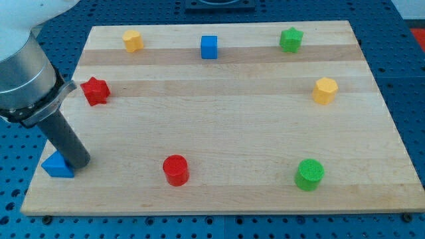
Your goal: Move your arm closer to the red circle
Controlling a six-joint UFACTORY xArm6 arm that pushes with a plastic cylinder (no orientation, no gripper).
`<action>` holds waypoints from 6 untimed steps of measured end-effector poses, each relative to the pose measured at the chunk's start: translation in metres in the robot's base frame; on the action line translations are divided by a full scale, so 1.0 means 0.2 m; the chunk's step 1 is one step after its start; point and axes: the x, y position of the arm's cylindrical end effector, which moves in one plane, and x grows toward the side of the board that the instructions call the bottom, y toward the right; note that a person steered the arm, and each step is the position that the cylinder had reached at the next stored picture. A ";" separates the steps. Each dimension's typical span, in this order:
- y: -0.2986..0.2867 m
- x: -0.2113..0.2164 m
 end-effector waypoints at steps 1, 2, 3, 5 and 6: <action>0.01 -0.01; 0.08 -0.05; 0.08 -0.05; 0.08 -0.05; 0.08 -0.02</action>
